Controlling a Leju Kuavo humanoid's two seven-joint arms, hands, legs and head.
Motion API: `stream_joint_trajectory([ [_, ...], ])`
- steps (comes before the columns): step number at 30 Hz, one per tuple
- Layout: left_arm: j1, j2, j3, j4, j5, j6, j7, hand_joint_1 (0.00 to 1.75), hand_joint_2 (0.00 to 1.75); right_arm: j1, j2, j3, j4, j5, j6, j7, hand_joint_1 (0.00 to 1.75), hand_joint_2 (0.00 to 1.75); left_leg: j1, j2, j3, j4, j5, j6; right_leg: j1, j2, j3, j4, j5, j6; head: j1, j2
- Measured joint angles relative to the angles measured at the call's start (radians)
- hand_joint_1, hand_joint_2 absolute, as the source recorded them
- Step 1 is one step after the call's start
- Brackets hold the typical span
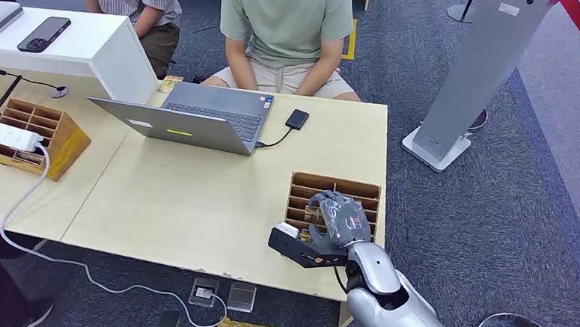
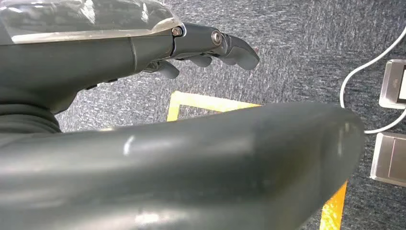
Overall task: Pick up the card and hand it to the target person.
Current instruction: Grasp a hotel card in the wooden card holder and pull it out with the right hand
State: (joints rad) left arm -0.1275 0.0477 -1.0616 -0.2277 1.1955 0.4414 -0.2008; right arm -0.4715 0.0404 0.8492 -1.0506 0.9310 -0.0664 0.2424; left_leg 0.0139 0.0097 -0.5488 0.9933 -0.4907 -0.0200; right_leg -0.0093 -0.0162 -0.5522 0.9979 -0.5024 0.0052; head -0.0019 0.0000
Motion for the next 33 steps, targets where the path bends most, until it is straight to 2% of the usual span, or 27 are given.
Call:
stream_joint_trajectory([
  [33, 0.0, 0.0, -0.004, 0.0, 0.001, 0.002, -0.001, 0.0, 0.0, -0.002, 0.002, 0.0, 0.001, 0.054, 0.017, 0.02, 0.83, 1.75, 0.0, 0.0, 0.0, 0.0, 0.0, 0.0, 0.0, 0.0, 0.0, 0.0, 0.0, 0.0, 0.0, 0.0],
])
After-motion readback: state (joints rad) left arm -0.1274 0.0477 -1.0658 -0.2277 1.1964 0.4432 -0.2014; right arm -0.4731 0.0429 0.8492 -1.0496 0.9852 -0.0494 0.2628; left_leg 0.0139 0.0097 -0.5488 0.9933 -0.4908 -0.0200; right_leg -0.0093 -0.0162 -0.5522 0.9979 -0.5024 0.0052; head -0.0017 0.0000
